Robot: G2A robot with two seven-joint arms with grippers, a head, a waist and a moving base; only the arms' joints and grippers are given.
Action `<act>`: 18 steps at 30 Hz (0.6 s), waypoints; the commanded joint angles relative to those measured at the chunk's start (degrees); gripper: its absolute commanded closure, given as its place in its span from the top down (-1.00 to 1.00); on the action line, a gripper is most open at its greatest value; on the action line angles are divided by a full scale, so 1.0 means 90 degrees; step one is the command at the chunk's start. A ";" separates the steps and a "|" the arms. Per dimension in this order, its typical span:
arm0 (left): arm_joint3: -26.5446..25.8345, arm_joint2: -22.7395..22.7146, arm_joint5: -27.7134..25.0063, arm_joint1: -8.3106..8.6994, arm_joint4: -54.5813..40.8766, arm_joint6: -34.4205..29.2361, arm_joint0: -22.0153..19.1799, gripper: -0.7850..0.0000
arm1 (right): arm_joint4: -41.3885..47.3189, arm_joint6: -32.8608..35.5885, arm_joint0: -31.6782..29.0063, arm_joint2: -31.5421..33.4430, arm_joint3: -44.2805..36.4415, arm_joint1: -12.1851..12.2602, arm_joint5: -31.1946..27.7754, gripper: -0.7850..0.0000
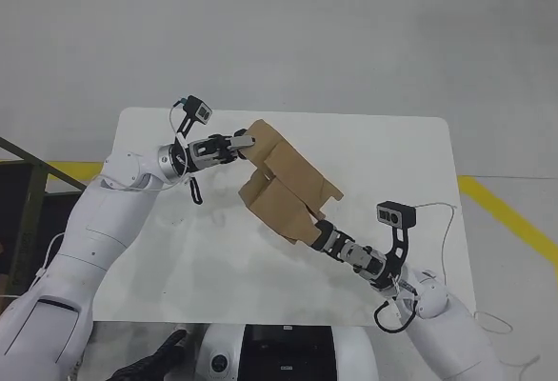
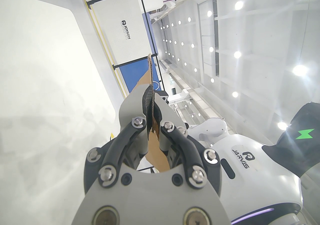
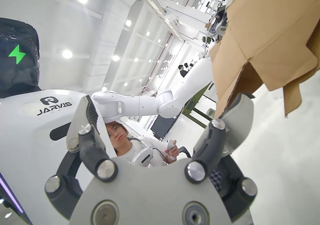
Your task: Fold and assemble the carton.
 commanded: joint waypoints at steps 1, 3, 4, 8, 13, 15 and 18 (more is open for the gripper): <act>0.0000 0.0000 0.0000 0.0000 0.0000 0.0000 0.0000 -1.00 | 0.0039 0.0018 0.0042 -0.0071 0.0007 -0.0013 0.0059 1.00; 0.0000 0.0000 0.0000 0.0000 0.0000 0.0000 0.0000 -1.00 | 0.0090 0.0013 0.0082 -0.0150 0.0023 -0.0030 0.0137 1.00; 0.0000 0.0000 0.0000 0.0000 0.0000 0.0000 0.0000 -1.00 | 0.0096 -0.0005 0.0108 -0.0185 0.0045 -0.0038 0.0202 1.00; 0.0000 0.0000 0.0000 0.0000 0.0000 0.0000 0.0000 -1.00 | 0.0068 -0.0080 0.0195 -0.0285 0.0115 -0.0071 0.0354 1.00; 0.0000 0.0000 0.0000 0.0000 0.0000 0.0000 0.0000 -1.00 | 0.0072 -0.0133 0.0274 -0.0347 0.0170 -0.0099 0.0477 1.00; 0.0000 0.0000 0.0000 0.0000 0.0000 0.0000 0.0000 -1.00 | 0.0052 -0.0152 0.0315 -0.0355 0.0199 -0.0108 0.0546 1.00; 0.0000 0.0000 0.0000 0.0000 0.0000 0.0000 0.0000 -1.00 | -0.0125 -0.0276 0.0363 -0.0353 0.0224 -0.0123 0.0661 1.00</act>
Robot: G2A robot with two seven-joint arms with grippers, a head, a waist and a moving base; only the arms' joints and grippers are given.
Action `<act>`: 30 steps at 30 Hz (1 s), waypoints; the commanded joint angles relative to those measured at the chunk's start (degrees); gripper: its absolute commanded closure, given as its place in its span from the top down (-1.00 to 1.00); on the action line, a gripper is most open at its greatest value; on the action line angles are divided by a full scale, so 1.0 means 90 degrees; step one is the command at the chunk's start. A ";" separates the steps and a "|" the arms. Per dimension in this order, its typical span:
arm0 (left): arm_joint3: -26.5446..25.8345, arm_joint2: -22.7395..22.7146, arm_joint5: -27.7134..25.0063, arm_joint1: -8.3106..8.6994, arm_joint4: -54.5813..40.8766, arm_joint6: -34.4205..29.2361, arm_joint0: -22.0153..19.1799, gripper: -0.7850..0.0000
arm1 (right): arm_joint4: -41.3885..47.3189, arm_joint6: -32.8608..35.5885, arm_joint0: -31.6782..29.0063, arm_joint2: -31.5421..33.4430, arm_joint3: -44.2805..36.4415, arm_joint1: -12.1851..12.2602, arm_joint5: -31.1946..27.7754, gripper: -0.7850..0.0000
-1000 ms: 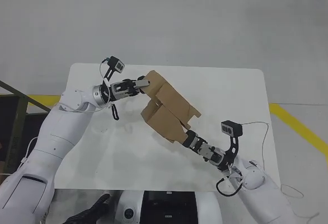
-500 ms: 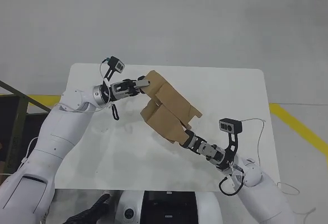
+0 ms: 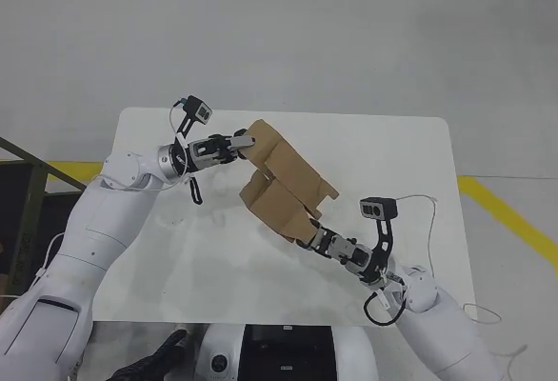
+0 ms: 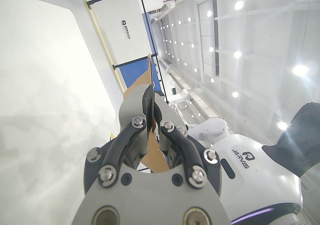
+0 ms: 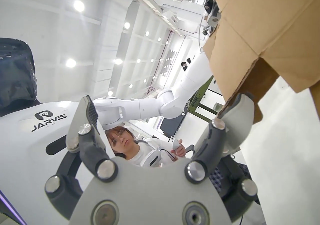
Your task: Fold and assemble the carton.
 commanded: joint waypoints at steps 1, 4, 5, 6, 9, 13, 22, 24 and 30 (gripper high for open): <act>0.0000 0.0000 0.0000 0.0000 0.0000 0.0000 0.0000 -1.00 | -0.0107 -0.0088 0.0014 -0.0014 0.0003 -0.0012 0.0064 1.00; 0.0000 0.0000 0.0000 0.0000 0.0000 0.0000 0.0000 -1.00 | -0.0254 -0.0195 0.0037 -0.0047 0.0033 -0.0029 0.0197 1.00; 0.0000 0.0000 0.0000 0.0000 0.0000 0.0000 0.0000 -1.00 | -0.0278 -0.0219 0.0042 -0.0062 0.0040 -0.0036 0.0223 1.00; 0.0000 0.0000 0.0000 0.0000 0.0000 0.0000 0.0000 -1.00 | -0.0295 -0.0236 0.0047 -0.0077 0.0048 -0.0042 0.0241 1.00; 0.0000 0.0000 0.0000 0.0000 0.0000 0.0000 0.0000 -1.00 | -0.0328 -0.0257 0.0068 -0.0118 0.0071 -0.0059 0.0266 1.00; 0.0000 0.0000 0.0000 0.0000 0.0000 0.0000 0.0000 -1.00 | -0.0347 -0.0288 0.0116 -0.0182 0.0095 -0.0087 0.0300 0.89; 0.0000 0.0000 0.0000 0.0000 0.0000 0.0000 0.0000 -1.00 | -0.0496 -0.0402 0.0202 -0.0239 0.0210 -0.0132 0.0444 -0.32; 0.0000 0.0000 0.0000 0.0000 0.0000 0.0000 0.0000 -1.00 | -0.0529 -0.0427 0.0203 -0.0239 0.0225 -0.0138 0.0470 -0.35; 0.0000 0.0000 0.0000 0.0000 0.0000 0.0000 0.0000 -1.00 | -0.0692 -0.0517 0.0213 -0.0238 0.0246 -0.0155 0.0591 -0.44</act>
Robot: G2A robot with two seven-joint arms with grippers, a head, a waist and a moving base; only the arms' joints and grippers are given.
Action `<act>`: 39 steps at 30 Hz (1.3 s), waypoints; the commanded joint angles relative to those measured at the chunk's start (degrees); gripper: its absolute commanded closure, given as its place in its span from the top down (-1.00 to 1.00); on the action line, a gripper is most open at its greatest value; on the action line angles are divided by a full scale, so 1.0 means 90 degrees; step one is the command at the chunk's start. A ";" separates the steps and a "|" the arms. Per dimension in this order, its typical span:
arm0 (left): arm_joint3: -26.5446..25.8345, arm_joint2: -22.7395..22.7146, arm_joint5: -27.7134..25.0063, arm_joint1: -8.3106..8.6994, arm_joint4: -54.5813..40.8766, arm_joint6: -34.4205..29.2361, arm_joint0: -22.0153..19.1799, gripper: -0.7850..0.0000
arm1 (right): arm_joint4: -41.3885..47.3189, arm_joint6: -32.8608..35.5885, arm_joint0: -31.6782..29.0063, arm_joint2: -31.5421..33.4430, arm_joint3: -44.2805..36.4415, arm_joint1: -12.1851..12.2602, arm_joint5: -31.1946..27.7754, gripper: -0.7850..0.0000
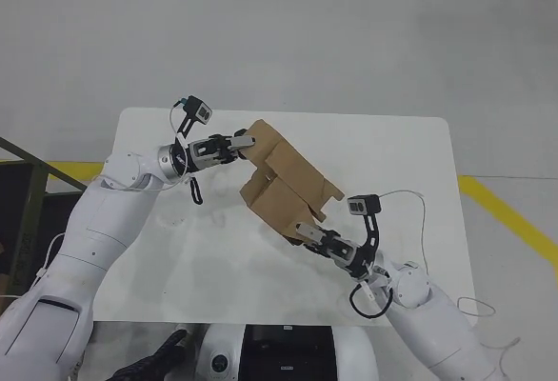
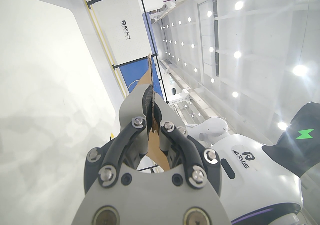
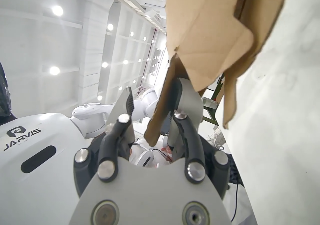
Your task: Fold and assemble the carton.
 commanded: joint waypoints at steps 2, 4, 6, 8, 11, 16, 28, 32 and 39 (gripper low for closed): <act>0.0000 0.0000 0.0000 0.0000 0.0000 0.0000 0.0000 -1.00 | -0.0091 -0.0052 0.0005 0.0008 0.0010 -0.0007 0.0066 -0.46; 0.0000 0.0000 0.0000 0.0000 0.0000 0.0000 0.0000 -1.00 | -0.0158 -0.0121 0.0006 0.0017 0.0019 -0.0012 0.0116 -0.48; 0.0000 0.0000 0.0000 0.0000 0.0000 0.0000 0.0000 -1.00 | -0.0217 -0.0195 0.0005 0.0028 0.0029 -0.0019 0.0163 -0.55; 0.0000 0.0000 0.0000 0.0000 0.0000 0.0000 0.0000 -1.00 | -0.0323 -0.0279 0.0003 0.0051 0.0031 -0.0022 0.0206 -0.63; 0.0000 0.0000 0.0000 0.0000 0.0000 0.0000 0.0000 -1.00 | -0.0480 -0.0408 -0.0020 0.0079 0.0010 -0.0028 0.0247 -0.82; 0.0000 0.0000 0.0000 0.0000 0.0000 0.0000 0.0000 -1.00 | -0.0570 -0.0518 -0.0050 0.0129 -0.0011 -0.0034 0.0268 -1.00; 0.0000 0.0000 0.0000 0.0000 0.0000 0.0000 0.0000 1.00 | -0.0703 -0.0330 -0.0153 0.0403 -0.0131 0.0019 0.0272 -1.00; 0.0000 0.0000 0.0000 0.0000 0.0000 0.0000 0.0000 1.00 | -0.0895 0.0014 -0.0151 0.0557 -0.0248 0.0075 0.0334 -1.00; 0.0000 0.0000 0.0000 0.0000 0.0000 0.0000 0.0000 1.00 | -0.1247 0.1310 -0.0110 0.0906 -0.0616 0.0253 0.0702 -1.00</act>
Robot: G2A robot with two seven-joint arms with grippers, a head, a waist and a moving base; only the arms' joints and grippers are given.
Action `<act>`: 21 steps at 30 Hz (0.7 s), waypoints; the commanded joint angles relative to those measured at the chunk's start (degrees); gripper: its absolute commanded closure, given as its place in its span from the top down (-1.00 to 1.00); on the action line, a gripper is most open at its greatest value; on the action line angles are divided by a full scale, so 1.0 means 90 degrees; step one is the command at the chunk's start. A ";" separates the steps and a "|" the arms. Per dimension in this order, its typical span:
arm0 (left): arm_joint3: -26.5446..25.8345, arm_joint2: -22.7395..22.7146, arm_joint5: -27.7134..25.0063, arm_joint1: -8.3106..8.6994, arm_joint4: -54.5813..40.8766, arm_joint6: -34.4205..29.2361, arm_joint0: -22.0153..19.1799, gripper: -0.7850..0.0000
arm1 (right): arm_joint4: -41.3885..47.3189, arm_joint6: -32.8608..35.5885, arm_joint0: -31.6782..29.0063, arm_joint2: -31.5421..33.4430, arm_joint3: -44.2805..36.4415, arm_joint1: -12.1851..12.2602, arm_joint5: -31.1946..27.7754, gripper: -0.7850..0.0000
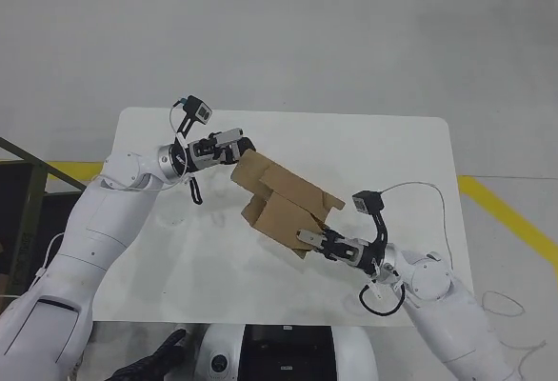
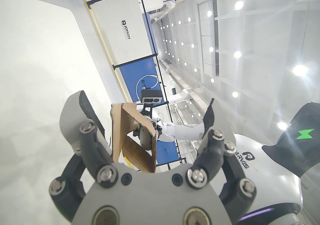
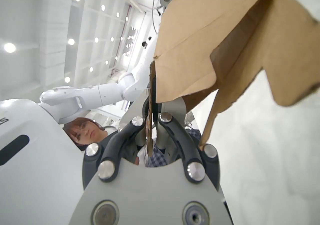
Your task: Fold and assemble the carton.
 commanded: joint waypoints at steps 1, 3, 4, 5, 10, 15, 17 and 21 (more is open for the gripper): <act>0.0000 0.0000 0.0000 0.0000 0.0000 0.0000 0.0000 1.00 | -0.0044 0.0392 -0.0005 0.0092 -0.0112 0.0050 0.0133 -1.00; 0.0000 0.0000 0.0000 0.0000 0.0000 0.0000 0.0000 1.00 | -0.0129 0.0660 -0.0010 0.0203 -0.0214 0.0098 0.0253 -1.00; 0.0000 0.0000 0.0000 0.0000 0.0000 0.0000 0.0000 1.00 | -0.0106 0.0746 -0.0026 0.0254 -0.0259 0.0117 0.0306 -1.00; 0.0000 0.0000 0.0000 0.0000 0.0000 0.0000 0.0000 1.00 | -0.0068 0.0837 -0.0032 0.0315 -0.0294 0.0137 0.0356 -1.00; 0.0000 0.0000 0.0000 0.0000 0.0000 0.0000 0.0000 1.00 | 0.0252 0.1399 -0.0006 0.0595 -0.0380 0.0233 0.0608 -1.00; 0.0000 0.0000 0.0000 0.0000 0.0000 0.0000 0.0000 1.00 | 0.0704 0.1942 0.0248 0.0618 -0.0290 0.0275 0.1065 -1.00; 0.0000 0.0000 0.0000 0.0000 0.0000 0.0000 0.0000 1.00 | 0.0969 0.2145 0.0424 0.0573 -0.0131 0.0274 0.1312 -1.00; 0.0000 0.0000 0.0000 0.0000 0.0000 0.0000 0.0000 1.00 | 0.1570 0.2377 0.0818 0.0421 0.0258 0.0241 0.1798 -1.00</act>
